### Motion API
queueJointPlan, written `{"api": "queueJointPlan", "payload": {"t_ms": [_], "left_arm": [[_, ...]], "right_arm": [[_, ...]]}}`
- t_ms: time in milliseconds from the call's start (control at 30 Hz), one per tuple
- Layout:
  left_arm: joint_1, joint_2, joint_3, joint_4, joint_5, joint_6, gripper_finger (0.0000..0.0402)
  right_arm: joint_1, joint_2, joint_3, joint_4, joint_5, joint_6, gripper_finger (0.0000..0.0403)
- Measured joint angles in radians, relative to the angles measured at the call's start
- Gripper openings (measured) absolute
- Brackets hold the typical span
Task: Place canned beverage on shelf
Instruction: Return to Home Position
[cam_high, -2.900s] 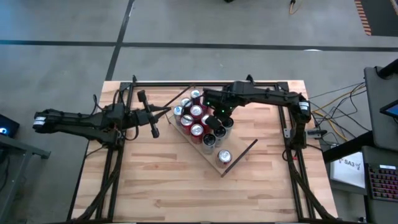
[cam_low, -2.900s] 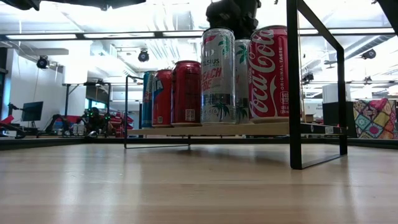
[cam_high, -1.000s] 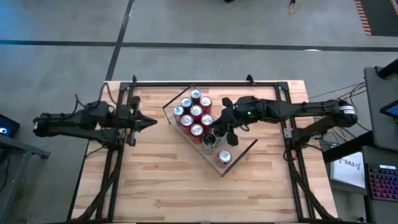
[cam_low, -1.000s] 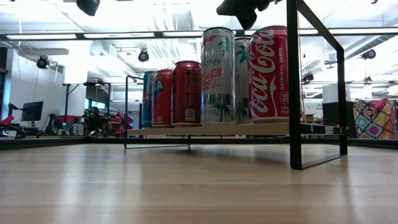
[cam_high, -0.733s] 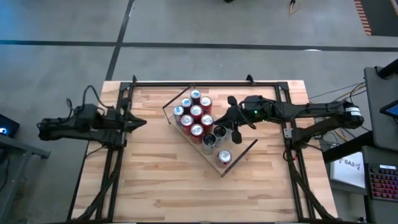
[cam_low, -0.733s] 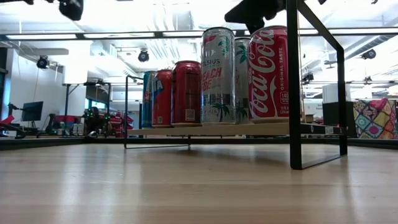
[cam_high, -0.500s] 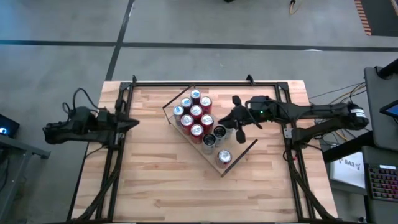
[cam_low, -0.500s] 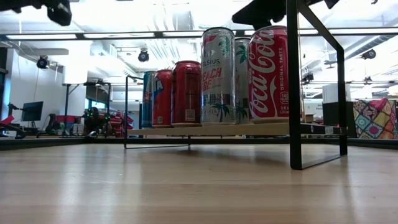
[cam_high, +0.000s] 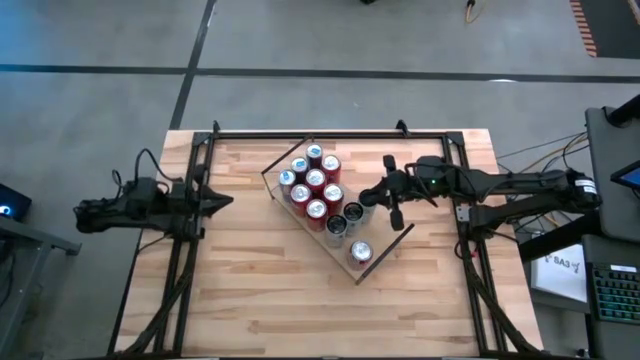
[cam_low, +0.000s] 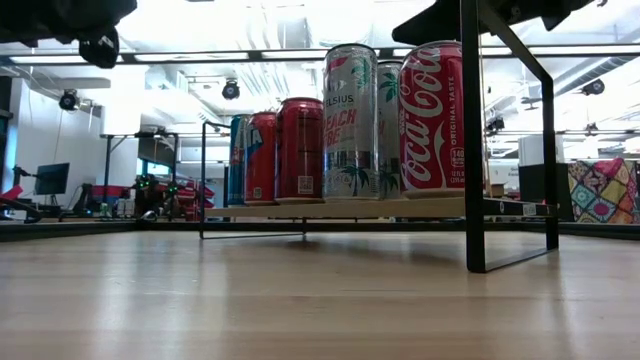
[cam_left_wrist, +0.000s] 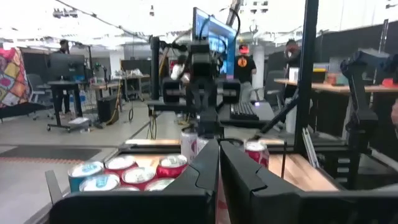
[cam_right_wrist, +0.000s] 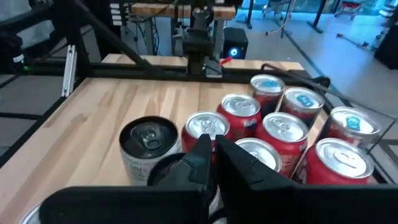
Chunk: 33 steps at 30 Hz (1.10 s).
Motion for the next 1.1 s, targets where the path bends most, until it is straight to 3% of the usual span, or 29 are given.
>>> {"api": "queueJointPlan", "payload": {"t_ms": [833, 1100], "left_arm": [[0.0, -0.023, -0.055, -0.027, -0.003, -0.001, 0.0], [0.0, -0.012, -0.055, 0.012, -0.01, -0.009, 0.0]], "right_arm": [[-0.083, -0.284, -0.223, 0.145, -0.034, 0.035, 0.0013], [-0.083, -0.291, -0.22, 0.161, -0.037, 0.101, 0.0013]]}}
